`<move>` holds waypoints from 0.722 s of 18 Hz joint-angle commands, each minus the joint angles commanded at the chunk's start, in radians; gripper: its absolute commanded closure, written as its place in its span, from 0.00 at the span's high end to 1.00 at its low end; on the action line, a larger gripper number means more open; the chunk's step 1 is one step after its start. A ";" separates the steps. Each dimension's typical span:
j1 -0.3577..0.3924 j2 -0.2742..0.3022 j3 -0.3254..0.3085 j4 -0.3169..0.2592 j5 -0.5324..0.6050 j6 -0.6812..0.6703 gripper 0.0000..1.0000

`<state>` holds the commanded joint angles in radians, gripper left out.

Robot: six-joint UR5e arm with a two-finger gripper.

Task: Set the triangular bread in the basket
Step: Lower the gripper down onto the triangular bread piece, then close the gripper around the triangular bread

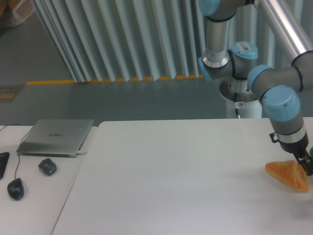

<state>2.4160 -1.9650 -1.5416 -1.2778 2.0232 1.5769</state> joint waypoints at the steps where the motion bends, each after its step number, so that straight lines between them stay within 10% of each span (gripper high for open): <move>1: 0.000 0.000 -0.005 0.000 0.000 0.002 1.00; 13: -0.026 -0.021 -0.077 0.045 0.020 -0.057 1.00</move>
<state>2.3900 -1.9865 -1.6183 -1.2333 2.0433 1.5202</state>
